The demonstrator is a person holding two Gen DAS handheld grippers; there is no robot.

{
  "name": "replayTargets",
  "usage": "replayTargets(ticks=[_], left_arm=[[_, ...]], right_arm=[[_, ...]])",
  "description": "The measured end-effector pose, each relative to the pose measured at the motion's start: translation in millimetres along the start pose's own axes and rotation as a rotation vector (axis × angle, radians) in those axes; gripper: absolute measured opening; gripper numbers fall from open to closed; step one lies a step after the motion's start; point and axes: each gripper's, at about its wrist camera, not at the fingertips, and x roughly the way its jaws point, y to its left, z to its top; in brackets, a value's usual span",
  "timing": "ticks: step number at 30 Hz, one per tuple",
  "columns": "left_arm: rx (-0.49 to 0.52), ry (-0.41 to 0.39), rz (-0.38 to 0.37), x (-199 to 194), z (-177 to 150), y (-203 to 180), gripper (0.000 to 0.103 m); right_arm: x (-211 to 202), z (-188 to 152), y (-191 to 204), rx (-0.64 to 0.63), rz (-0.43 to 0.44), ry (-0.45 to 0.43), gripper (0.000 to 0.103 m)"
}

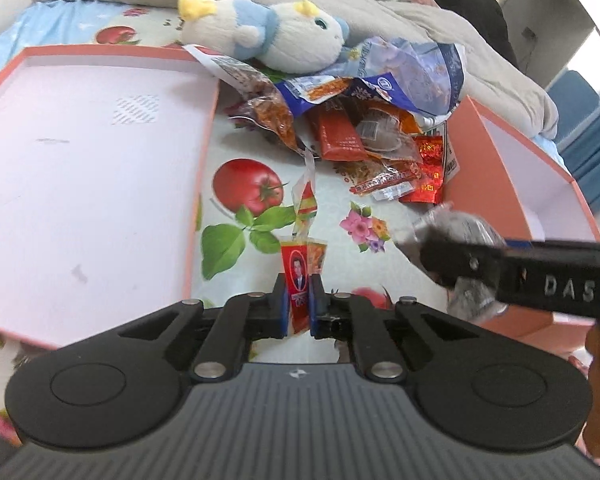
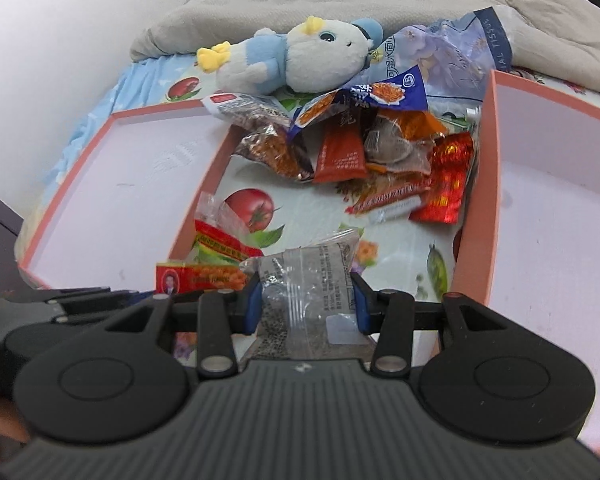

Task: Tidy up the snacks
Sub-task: 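Grasp a small red snack stick with the left tool while the right tool lifts its packet, then carry both packets over the deeper box and open both tools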

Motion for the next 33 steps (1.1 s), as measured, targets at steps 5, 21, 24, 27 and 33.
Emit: replayTargets(ticks=[5,21,24,27,33], left_arm=[[0.008,-0.026,-0.011,-22.0,-13.3,-0.5,0.01],[0.01,-0.114,-0.019,-74.3,-11.9,-11.6,0.01],[0.018,-0.135,-0.032,-84.1,-4.3,-19.6,0.01],[0.029,-0.157,-0.051,-93.8,4.2,-28.4,0.01],[0.055,-0.204,-0.077,-113.1,22.8,-52.2,0.01]], right_arm=[[-16.3,-19.2,10.0,0.007,-0.019,-0.029,0.047],[-59.2,-36.4,17.7,0.061,-0.023,-0.104,0.047],[-71.2,-30.0,15.5,0.068,-0.025,-0.139,0.047],[-84.4,-22.6,12.2,0.081,-0.026,-0.176,0.047],[-107.1,-10.6,3.3,0.099,-0.043,-0.238,0.047]])
